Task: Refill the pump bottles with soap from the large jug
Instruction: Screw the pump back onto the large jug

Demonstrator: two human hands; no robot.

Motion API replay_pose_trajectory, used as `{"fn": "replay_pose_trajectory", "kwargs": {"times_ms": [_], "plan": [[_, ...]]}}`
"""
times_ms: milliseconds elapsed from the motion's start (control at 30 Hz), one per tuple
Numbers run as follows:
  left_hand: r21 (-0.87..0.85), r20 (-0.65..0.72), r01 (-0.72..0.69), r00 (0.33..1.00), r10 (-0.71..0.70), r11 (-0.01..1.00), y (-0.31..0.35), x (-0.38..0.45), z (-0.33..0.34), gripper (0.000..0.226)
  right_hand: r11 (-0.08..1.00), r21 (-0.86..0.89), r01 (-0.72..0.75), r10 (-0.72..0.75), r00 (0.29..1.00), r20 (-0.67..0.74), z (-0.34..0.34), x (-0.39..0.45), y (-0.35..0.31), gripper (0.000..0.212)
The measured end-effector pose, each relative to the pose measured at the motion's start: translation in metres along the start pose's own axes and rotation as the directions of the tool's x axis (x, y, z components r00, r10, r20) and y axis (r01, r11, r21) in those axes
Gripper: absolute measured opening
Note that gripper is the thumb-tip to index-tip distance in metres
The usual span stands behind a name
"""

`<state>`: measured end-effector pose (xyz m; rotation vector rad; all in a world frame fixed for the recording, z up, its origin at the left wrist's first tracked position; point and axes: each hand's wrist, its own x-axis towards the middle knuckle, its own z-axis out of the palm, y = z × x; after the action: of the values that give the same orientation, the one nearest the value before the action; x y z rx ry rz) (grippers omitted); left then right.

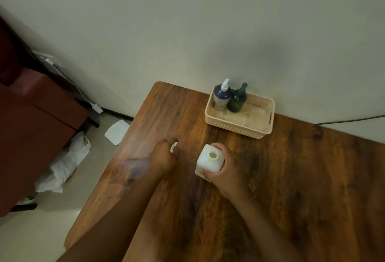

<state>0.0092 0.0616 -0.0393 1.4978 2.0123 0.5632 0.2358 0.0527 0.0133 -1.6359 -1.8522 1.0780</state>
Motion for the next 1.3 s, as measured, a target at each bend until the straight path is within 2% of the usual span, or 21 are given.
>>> {"fn": "replay_pose_trajectory", "kwargs": {"times_ms": [67, 167, 233, 333, 467, 567, 700, 800, 967, 1100, 1300], "plan": [[-0.093, -0.06, -0.101, 0.994, 0.096, 0.991, 0.023, -0.001, -0.002, 0.033, 1.0, 0.01, -0.012, 0.012, 1.0, -0.028, -0.016, -0.003, 0.002, 0.087], [-0.196, -0.05, -0.133, 0.991, 0.126, 0.972, 0.063, 0.003, -0.007, 0.028, 1.0, 0.008, -0.007, 0.008, 0.998, -0.066, -0.042, -0.008, 0.002, 0.085], [-0.241, -0.072, -0.174, 0.984, 0.161, 0.955, 0.097, 0.004, -0.013, 0.032, 1.0, 0.007, -0.005, 0.006, 0.995, -0.099, -0.063, -0.013, 0.001, 0.084], [-0.288, -0.167, -0.318, 0.945, 0.28, 0.903, 0.151, 0.002, -0.029, 0.04, 1.0, 0.016, 0.007, -0.005, 0.99, -0.142, -0.094, -0.023, -0.003, 0.084], [-0.374, -0.221, -0.341, 0.936, 0.274, 0.863, 0.226, -0.006, -0.066, 0.052, 0.999, -0.003, 0.054, -0.054, 0.981, -0.186, -0.135, -0.036, -0.007, 0.084], [-0.413, -0.274, -0.385, 0.917, 0.29, 0.825, 0.279, -0.02, -0.1, 0.05, 0.996, -0.053, 0.072, -0.082, 0.976, -0.204, -0.158, -0.044, -0.013, 0.086], [-0.417, -0.358, -0.524, 0.846, 0.395, 0.743, 0.351, -0.052, -0.144, 0.048, 0.996, -0.043, 0.074, -0.082, 0.973, -0.218, -0.187, -0.054, -0.021, 0.087], [-0.416, -0.406, -0.615, 0.785, 0.468, 0.67, 0.396, -0.077, -0.167, 0.047, 0.987, -0.088, 0.137, -0.155, 0.96, -0.235, -0.203, -0.06, -0.029, 0.087], [-0.394, -0.433, -0.682, 0.729, 0.53, 0.616, 0.437, -0.104, -0.173, 0.047, 0.973, -0.122, 0.193, -0.22, 0.938, -0.268, -0.22, -0.068, -0.04, 0.086], [-0.398, -0.433, -0.683, 0.729, 0.531, 0.613, 0.447, -0.113, -0.168, 0.049, 0.971, -0.1, 0.22, -0.239, 0.928, -0.287, -0.228, -0.073, -0.046, 0.089], [-0.385, -0.425, -0.683, 0.728, 0.537, 0.621, 0.451, -0.118, -0.157, 0.049, 0.958, -0.153, 0.243, -0.277, 0.922, -0.269, -0.241, -0.077, -0.051, 0.085]]}}
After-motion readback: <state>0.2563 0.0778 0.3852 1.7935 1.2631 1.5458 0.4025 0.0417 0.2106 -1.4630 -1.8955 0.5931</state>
